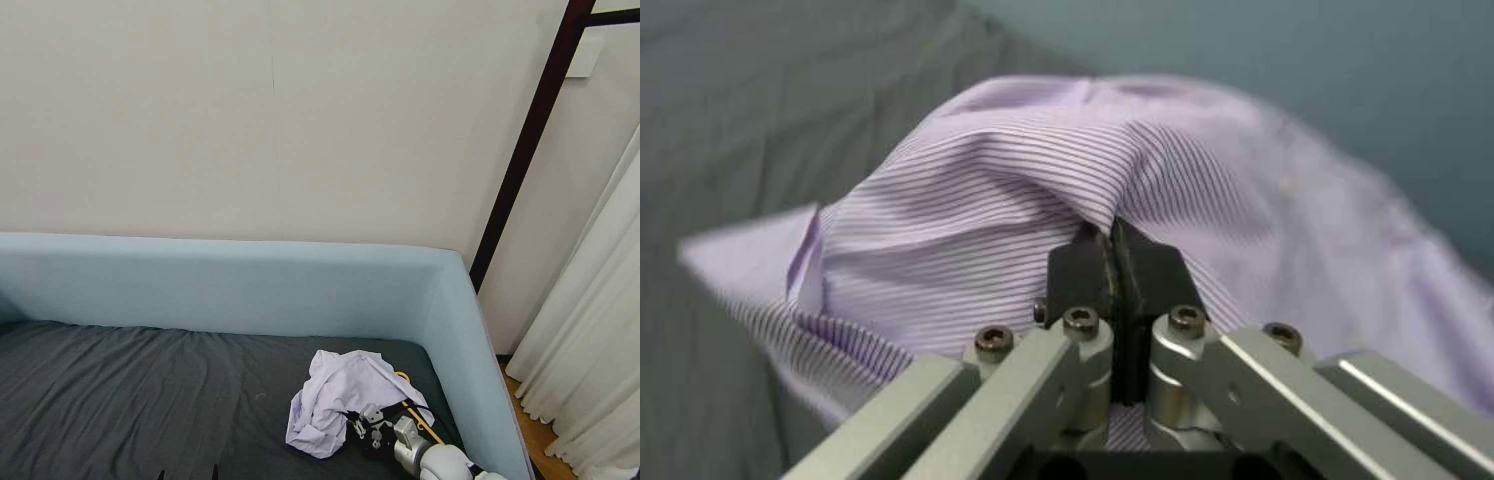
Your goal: Pick up the clothes from the sofa and hang them on the clothes hanger.
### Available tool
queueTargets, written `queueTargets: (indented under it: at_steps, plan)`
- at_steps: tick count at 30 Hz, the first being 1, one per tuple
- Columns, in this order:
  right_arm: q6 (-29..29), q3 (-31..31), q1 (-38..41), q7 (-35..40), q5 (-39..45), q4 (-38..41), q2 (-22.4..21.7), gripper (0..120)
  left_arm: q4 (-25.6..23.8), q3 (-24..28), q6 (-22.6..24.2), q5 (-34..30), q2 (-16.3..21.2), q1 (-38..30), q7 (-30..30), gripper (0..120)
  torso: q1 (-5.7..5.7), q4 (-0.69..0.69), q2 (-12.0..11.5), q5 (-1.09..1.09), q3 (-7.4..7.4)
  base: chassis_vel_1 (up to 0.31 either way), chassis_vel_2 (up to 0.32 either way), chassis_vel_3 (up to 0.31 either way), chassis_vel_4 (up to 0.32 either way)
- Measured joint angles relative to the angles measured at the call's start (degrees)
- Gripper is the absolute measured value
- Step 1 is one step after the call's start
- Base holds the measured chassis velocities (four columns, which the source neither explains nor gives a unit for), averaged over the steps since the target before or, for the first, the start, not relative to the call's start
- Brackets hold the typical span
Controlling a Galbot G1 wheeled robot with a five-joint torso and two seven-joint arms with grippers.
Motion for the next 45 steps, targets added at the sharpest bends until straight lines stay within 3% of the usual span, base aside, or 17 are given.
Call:
queueTargets:
  at_steps: [5,15,23,27,30,35,40,45]
  plan:
    - [-1.59,5.61,1.17,3.0,5.34,10.93,-4.44,0,0.08,0.33,-0.36,-0.03,-0.31,-0.38,-0.05,96,0.0,0.0,0.0,0.0,0.0,0.0,0.0,0.0,0.0]
    - [-6.23,7.37,9.18,7.63,17.71,26.37,-11.75,0,-0.49,0.56,-0.78,0.06,-0.36,-0.6,-0.19,97,0.0,0.0,0.0,0.0,0.0,0.0,0.0,0.0,0.0]
    - [-8.16,0.37,20.88,9.46,24.05,33.29,-14.31,0,-1.3,0.64,-0.93,0.27,-0.53,-0.66,-0.3,96,0.0,-0.01,0.0,0.0,0.0,0.0,0.0,0.0,0.0]
    - [-8.11,-7.3,29.9,9.78,25.99,32.97,-12.27,0,-1.99,0.43,-1.09,0.38,-0.79,-0.34,-0.39,96,0.0,0.02,0.0,-0.02,0.0,0.0,0.0,0.0,0.0]
    - [-7.65,-9.88,31.58,9.86,26.58,32.7,-10.61,0,-2.16,0.25,-1.23,0.46,-0.88,-0.06,-0.45,96,0.01,0.02,0.0,-0.02,0.0,0.0,0.0,0.0,0.0]
    - [-5.04,-11.8,28.91,9.32,24.95,30.6,-7.45,0,-2.04,-0.24,-1.73,0.64,-1.46,0.46,-0.68,96,0.0,0.01,0.0,-0.01,0.0,0.0,0.0,0.0,0.0]
    - [-3.01,-9.83,22.51,9.74,19.33,24.92,-5.6,0,-1.33,-0.33,-1.84,1.03,-2.04,0.64,-0.78,96,0.01,0.01,0.0,0.0,0.01,0.0,0.0,0.0,0.0]
    - [-4.11,-3.26,15.15,14.27,18.02,27.25,-8.57,0,-1.1,-0.04,-1.62,1.09,-2.01,0.37,-0.79,96,0.01,-0.03,-0.01,0.01,0.0,0.0,0.0,0.0,0.0]
